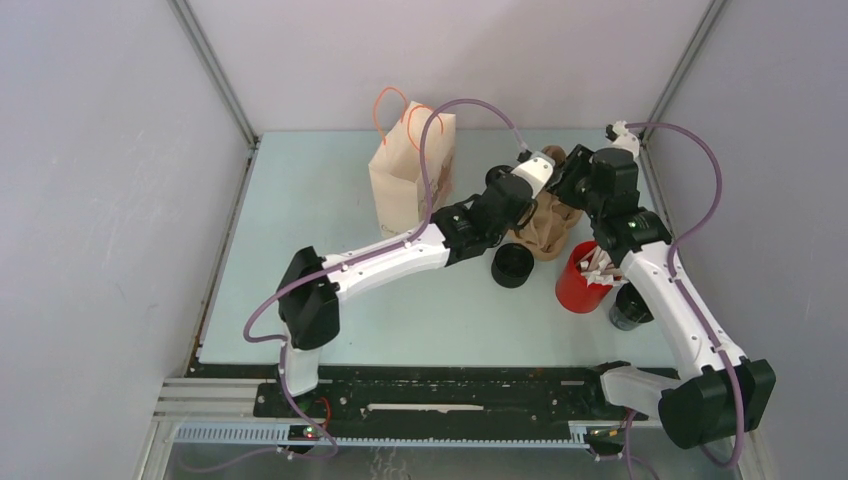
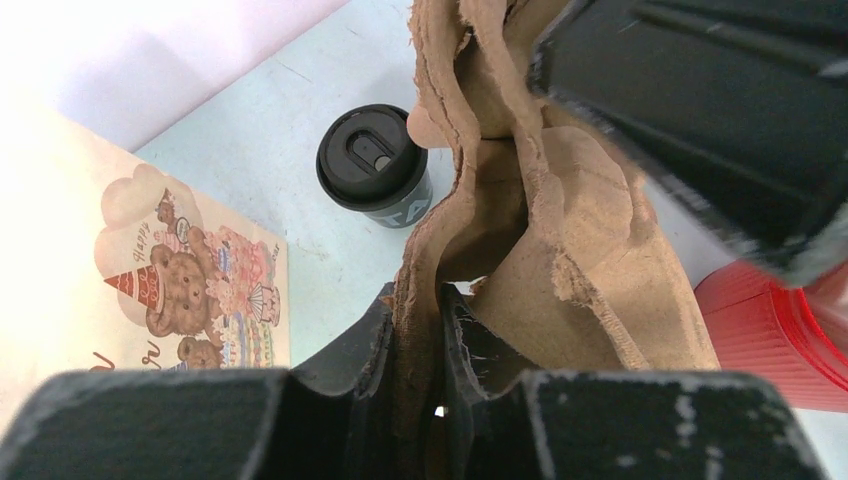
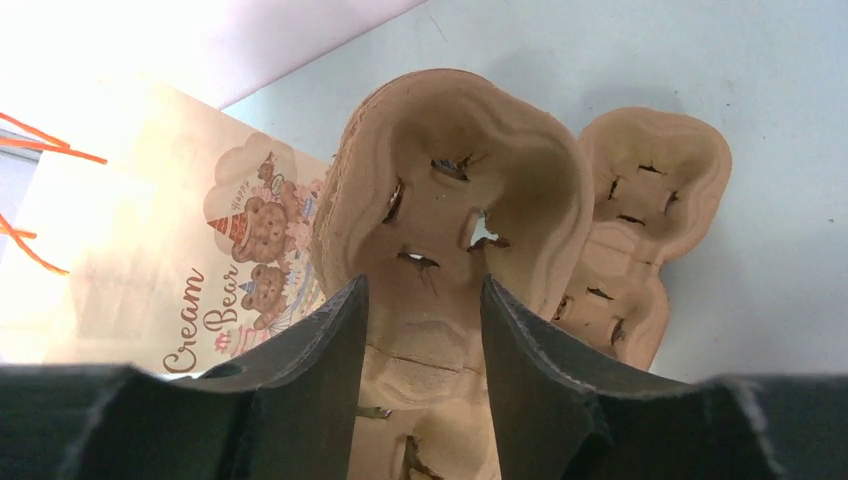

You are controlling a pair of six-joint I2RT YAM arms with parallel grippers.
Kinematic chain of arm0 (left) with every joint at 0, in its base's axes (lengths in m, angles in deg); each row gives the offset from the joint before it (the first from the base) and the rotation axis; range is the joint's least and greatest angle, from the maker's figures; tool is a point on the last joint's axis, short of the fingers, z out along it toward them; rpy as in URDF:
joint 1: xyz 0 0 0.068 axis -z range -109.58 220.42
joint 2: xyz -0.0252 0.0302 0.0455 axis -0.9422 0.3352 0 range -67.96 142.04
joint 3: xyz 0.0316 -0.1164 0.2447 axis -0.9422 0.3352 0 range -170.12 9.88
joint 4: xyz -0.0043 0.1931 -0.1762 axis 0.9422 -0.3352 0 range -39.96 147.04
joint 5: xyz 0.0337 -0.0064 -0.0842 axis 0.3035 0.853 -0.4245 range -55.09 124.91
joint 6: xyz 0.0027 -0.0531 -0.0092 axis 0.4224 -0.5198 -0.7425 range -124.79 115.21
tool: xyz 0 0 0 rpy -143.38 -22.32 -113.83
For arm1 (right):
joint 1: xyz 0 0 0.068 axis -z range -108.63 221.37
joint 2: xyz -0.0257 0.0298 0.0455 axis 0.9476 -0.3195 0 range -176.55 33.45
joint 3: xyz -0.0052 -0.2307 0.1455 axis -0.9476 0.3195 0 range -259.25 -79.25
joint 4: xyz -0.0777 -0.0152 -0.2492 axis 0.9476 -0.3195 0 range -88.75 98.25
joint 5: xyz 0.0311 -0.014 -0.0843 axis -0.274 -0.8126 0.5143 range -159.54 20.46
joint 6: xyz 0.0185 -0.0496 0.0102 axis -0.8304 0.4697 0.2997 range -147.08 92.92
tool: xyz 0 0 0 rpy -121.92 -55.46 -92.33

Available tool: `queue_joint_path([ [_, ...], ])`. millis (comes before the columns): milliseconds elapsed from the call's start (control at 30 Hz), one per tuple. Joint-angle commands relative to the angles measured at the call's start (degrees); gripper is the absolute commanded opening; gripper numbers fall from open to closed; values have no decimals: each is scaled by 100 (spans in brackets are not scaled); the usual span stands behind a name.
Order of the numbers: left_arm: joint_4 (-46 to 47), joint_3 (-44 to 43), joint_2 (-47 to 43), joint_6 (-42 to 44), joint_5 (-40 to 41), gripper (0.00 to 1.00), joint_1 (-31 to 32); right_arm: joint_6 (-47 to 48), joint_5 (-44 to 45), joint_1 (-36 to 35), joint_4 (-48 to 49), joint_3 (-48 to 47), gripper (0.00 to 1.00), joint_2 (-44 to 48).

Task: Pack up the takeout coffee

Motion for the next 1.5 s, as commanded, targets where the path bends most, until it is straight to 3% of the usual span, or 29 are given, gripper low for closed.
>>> queue_joint_path([
  [0, 143, -487, 58, 182, 203, 0, 79, -110, 65, -109, 341, -174, 57, -42],
  [200, 90, -559, 132, 186, 206, 0, 79, -20, 87, -218, 305, -175, 68, 85],
  [400, 14, -662, 159, 180, 191, 0, 79, -1, 2, -219, 375, -165, 64, 8],
  [700, -3, -636, 142, 146, 173, 0, 110, -20, -100, -219, 585, -121, 35, -286],
  [833, -18, -683, 196, 114, 186, 0, 105, 79, -173, -220, 714, -122, 4, -315],
  [867, -28, -700, 214, 99, 205, 0, 105, 147, -182, -219, 730, -121, 0, -317],
  [1033, -367, -994, 403, -175, 578, 0, 46, 412, 62, -220, 495, -122, 0, 123],
  [1233, -934, -1475, 728, -647, 222, 0, -156, 949, 463, -166, 234, -155, 0, 918],
  [1467, -1318, -1968, 1055, -942, -200, 0, -217, 1404, 421, 691, -23, -298, 0, 1557],
])
